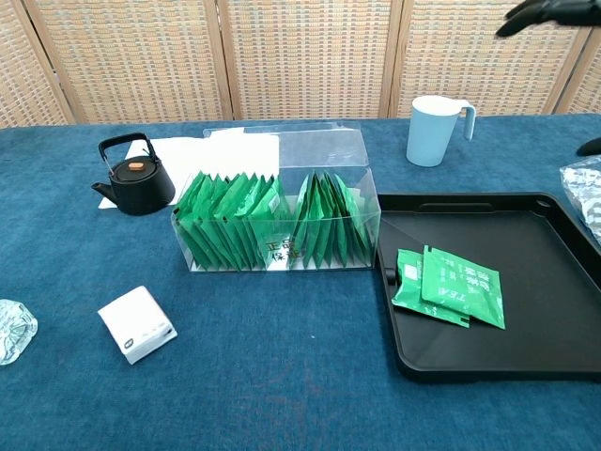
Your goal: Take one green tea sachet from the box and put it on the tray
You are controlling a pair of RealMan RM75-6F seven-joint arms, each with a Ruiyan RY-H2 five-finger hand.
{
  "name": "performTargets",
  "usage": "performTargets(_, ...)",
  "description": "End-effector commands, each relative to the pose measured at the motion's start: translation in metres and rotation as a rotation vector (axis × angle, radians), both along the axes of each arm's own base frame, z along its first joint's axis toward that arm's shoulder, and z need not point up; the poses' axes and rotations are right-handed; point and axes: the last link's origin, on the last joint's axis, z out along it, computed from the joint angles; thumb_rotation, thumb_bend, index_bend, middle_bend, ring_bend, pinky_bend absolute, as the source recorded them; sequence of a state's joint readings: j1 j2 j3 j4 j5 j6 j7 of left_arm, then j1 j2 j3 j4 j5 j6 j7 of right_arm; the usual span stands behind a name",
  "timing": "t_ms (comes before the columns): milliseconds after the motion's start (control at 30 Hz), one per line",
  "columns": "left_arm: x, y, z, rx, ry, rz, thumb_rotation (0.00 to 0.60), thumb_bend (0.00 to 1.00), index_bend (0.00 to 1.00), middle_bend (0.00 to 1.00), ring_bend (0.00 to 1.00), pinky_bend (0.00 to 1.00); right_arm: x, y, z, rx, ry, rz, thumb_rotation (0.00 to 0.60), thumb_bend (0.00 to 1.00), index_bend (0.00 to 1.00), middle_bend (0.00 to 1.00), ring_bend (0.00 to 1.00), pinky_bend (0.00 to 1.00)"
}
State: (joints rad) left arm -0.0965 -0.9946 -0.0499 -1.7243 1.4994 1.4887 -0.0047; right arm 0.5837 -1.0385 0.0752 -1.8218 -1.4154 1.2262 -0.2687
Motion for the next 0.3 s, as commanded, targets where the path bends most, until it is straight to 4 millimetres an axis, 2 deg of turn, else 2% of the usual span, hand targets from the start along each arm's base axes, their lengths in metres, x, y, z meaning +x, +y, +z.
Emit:
performTargets(33, 0.0, -0.002, -0.002, 0.003, 0.006, -0.007, 0.6, 0.06, 0.0, 0.0, 0.0, 0.0, -0.014, 0.028, 0.012, -0.036, -0.085, -0.025, 0.6, 0.0, 0.07, 0.0, 0.0, 0.01)
performTargets(133, 0.0, -0.003, -0.006, 0.005, 0.014, -0.018, 0.6, 0.06, 0.0, 0.0, 0.0, 0.0, -0.036, 0.054, 0.011, -0.079, -0.142, -0.06, 0.6, 0.0, 0.05, 0.0, 0.0, 0.0)
performTargets(300, 0.0, -0.003, -0.009, 0.018, 0.023, -0.033, 0.6, 0.06, 0.0, 0.0, 0.0, 0.0, -0.061, 0.079, 0.006, -0.173, -0.144, -0.088, 0.6, 0.0, 0.0, 0.0, 0.0, 0.0)
